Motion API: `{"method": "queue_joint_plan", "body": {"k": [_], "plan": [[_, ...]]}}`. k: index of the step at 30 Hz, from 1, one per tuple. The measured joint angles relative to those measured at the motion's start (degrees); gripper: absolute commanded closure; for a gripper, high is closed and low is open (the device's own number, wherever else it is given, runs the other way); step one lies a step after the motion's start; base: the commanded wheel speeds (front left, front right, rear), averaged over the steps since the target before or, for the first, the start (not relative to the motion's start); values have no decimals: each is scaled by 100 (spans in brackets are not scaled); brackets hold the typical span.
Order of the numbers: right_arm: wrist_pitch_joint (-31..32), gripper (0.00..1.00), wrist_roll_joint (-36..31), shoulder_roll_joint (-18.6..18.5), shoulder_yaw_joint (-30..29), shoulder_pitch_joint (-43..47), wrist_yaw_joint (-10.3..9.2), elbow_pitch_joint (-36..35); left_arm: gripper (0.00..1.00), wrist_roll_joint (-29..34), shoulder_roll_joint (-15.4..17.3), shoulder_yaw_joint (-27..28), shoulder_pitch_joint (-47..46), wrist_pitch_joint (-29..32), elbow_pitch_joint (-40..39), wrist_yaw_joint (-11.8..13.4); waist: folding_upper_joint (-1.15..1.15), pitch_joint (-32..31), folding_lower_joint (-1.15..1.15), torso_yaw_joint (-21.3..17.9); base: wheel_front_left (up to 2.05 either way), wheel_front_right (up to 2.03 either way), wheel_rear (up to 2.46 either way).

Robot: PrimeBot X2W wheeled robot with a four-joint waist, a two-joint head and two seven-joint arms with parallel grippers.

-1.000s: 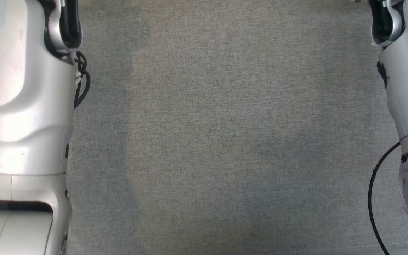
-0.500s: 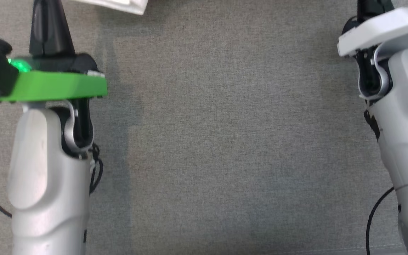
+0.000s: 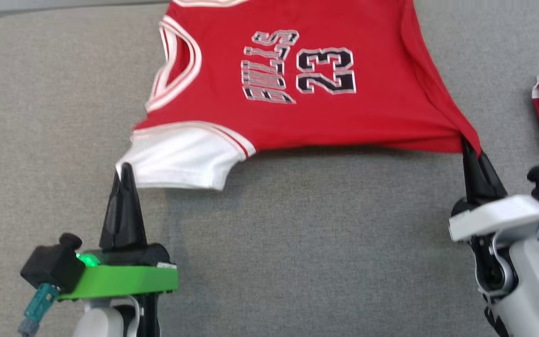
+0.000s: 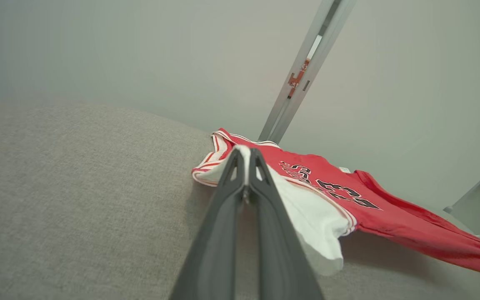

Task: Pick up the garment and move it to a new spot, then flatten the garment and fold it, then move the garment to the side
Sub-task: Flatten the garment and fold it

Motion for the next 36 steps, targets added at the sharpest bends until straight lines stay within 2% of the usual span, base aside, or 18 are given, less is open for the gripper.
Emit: {"method": "queue_joint_plan", "body": {"k": [4,9,13,16,19,29,36], "plan": [[57,100,10,76,-289,992,0,-550,100,30,-3,-191,554,142,-409,163,0,-431,0,83,0,0,0],[432,100,-247,308,-697,1920,0,-1349,100,78,47,-247,1220,400,-933,387,0,-865,0,186,0,0,0],[821,100,-442,587,-1001,2472,0,-1982,100,81,126,-268,1744,624,-1168,526,0,-1108,0,260,0,0,0],[1066,100,-486,755,-1104,2677,0,-2194,100,87,180,-330,1902,738,-1081,558,0,-1194,0,287,0,0,0],[1223,100,-511,861,-1166,2727,0,-2189,100,114,205,-391,1900,764,-871,546,0,-1199,0,270,0,0,0],[1293,100,-532,970,-1038,2570,0,-1469,100,145,202,-502,1463,688,-249,448,0,-1019,0,169,0,0,0],[1137,100,-361,964,-837,2047,0,-1116,100,354,255,-579,627,514,60,274,0,-847,0,66,0,0,0]]}}
